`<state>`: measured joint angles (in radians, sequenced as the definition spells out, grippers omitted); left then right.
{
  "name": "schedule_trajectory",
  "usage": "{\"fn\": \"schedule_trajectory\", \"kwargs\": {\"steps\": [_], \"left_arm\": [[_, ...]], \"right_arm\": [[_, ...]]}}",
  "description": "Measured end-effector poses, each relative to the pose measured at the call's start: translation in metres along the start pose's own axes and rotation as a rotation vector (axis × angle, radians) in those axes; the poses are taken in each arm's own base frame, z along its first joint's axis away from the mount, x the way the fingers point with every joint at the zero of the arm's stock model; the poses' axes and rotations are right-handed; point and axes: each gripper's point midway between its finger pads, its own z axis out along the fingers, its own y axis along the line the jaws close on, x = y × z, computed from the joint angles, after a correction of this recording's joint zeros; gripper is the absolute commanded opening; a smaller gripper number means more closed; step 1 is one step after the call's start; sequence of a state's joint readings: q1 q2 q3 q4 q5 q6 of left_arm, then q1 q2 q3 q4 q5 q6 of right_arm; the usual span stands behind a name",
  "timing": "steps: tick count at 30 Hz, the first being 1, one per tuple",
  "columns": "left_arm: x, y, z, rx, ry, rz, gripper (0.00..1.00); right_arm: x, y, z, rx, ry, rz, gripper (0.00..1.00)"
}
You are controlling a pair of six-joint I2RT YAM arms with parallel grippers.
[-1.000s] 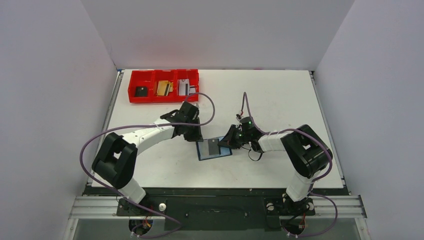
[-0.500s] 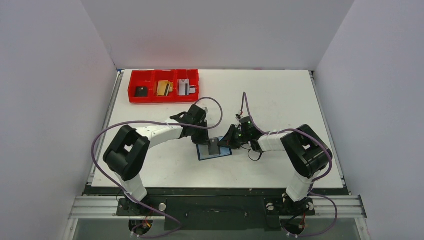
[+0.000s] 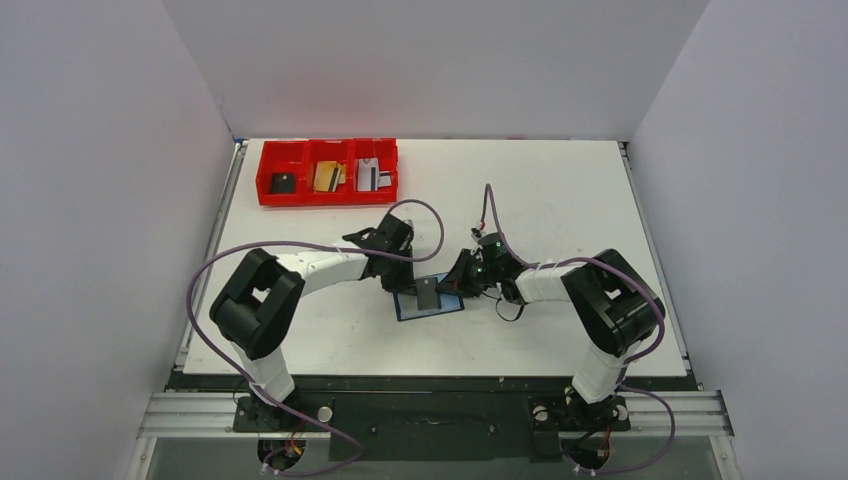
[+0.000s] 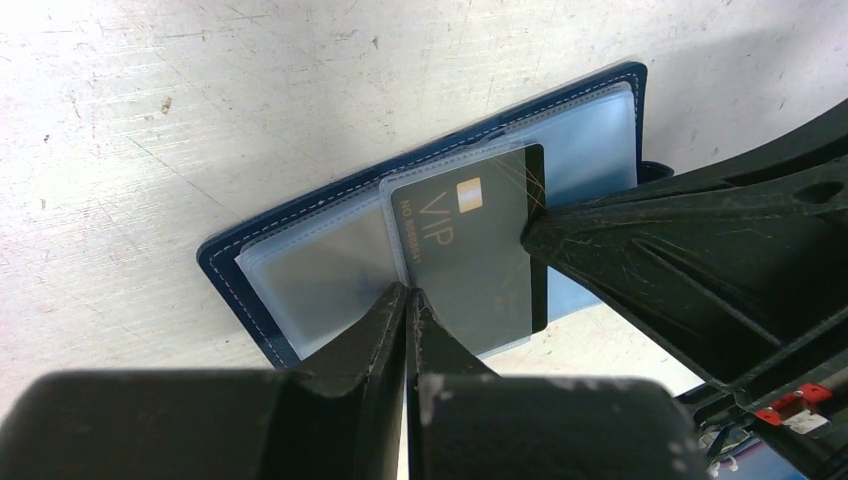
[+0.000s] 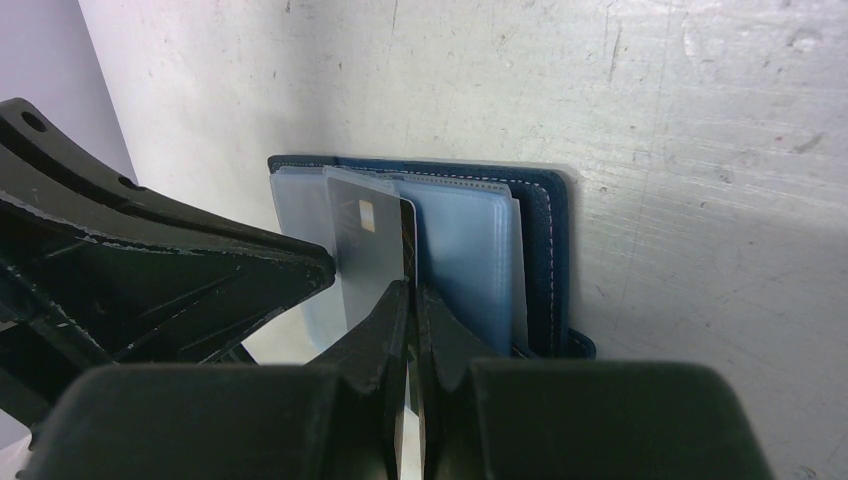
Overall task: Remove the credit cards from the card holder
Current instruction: Remove the credit card from the card holder.
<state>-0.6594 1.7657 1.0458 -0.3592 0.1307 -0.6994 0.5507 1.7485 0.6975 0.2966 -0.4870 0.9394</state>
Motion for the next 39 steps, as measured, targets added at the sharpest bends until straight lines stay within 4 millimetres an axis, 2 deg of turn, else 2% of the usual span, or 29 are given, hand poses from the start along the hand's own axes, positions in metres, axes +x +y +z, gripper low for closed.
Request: {"fn": "schedule_trajectory", "kwargs": {"steps": [20,39], "left_arm": [[-0.003,0.001,0.004,-0.074,-0.018,0.007,0.00],[-0.003,0.002,0.005,-0.077,-0.020,-0.008,0.00]], "right_arm": [[-0.003,-0.002,-0.001,0.002,-0.005,-0.002,0.00],[-0.009,-0.013,-0.011,-0.001,-0.017,0.027,0.01]]}}
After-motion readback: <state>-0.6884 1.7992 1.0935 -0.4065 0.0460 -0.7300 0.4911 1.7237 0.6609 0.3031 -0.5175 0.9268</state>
